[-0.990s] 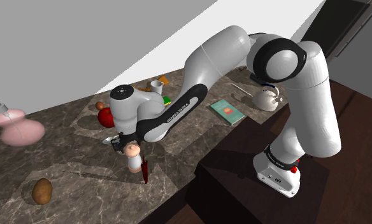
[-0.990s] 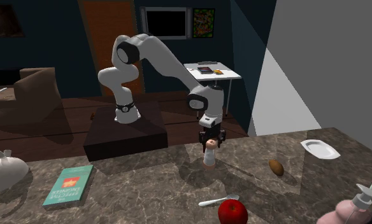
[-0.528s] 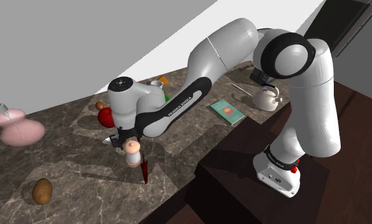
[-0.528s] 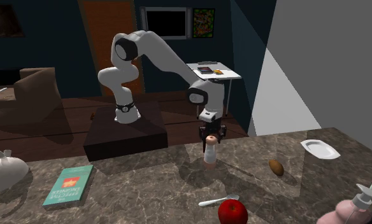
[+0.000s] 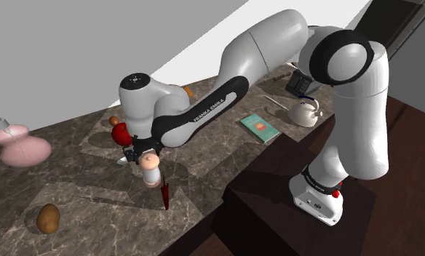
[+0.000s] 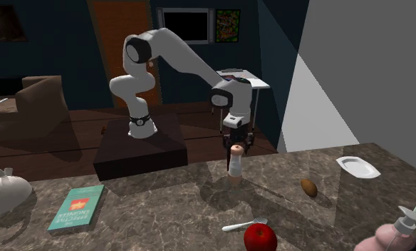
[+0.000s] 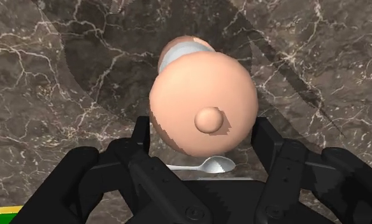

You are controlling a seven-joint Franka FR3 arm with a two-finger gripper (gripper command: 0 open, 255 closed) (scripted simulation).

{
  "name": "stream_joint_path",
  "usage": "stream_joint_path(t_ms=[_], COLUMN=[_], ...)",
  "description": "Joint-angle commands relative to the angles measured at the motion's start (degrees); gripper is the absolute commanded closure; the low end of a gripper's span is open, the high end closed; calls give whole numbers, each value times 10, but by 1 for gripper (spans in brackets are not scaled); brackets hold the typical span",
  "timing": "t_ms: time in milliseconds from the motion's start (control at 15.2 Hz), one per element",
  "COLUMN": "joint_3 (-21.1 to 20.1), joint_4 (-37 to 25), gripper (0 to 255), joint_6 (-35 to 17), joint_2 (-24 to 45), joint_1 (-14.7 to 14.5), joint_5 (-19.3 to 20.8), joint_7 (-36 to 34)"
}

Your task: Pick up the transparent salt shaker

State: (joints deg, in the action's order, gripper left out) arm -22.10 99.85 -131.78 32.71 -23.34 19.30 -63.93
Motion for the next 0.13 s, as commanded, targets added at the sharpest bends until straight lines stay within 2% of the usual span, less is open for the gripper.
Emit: stream_joint_path(t_ms=[0,66], joint_3=[-2,-2], joint_4=[-3,-3], gripper=[255,255], joint_6=[7,7], joint_2=[-5,-5], joint_1=[1,1], joint_5=[-3,-3], joint_7=[2,2])
